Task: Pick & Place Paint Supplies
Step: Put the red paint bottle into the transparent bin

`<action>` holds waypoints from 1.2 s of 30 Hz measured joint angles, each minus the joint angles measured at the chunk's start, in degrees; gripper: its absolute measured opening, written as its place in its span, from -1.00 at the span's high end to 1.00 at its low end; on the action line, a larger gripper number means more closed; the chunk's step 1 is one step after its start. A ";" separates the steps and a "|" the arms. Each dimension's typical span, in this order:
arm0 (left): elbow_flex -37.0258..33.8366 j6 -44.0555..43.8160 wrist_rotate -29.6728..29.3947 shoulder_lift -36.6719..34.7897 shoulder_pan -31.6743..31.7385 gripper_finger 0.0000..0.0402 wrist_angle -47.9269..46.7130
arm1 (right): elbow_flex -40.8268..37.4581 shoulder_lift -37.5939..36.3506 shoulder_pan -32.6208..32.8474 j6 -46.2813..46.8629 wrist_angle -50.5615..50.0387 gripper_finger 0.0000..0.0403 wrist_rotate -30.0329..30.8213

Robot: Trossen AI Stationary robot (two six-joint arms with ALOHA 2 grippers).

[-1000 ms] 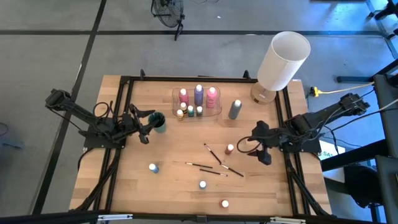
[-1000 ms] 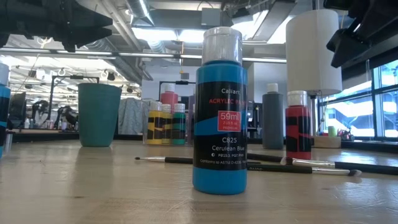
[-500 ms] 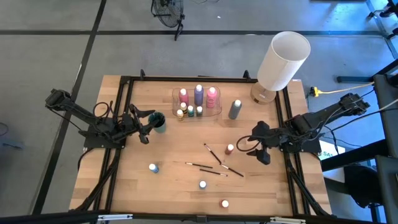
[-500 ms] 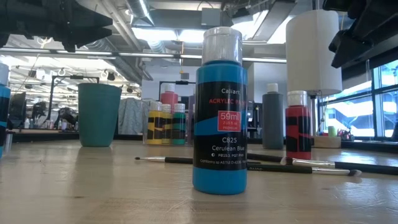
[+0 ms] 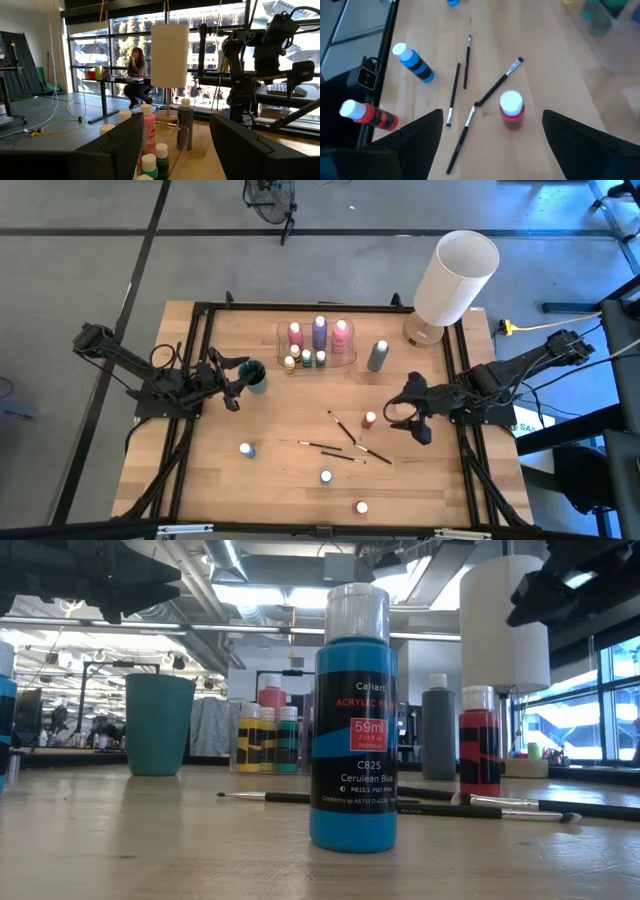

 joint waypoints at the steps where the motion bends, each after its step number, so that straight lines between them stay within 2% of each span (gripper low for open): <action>1: 0.00 0.00 0.02 0.01 0.00 -0.11 -0.01 | 0.00 0.00 0.00 -1.44 0.46 -0.71 0.03; 15: 0.00 0.00 0.02 0.01 0.02 -0.11 0.00 | 0.00 4.14 0.02 -15.41 6.68 -0.71 -0.01; 19: 0.00 0.00 0.02 0.01 0.00 -0.11 0.00 | 0.98 5.39 0.02 -15.03 6.90 -0.71 -0.14; 30: 0.00 -0.02 0.04 -0.01 0.00 -0.11 0.00 | 9.20 8.16 -0.01 -12.63 0.39 -0.71 -0.19; 36: 0.00 0.00 0.02 -0.01 0.00 -0.11 -0.02 | 10.95 11.26 0.00 -12.55 -4.28 -0.71 -0.19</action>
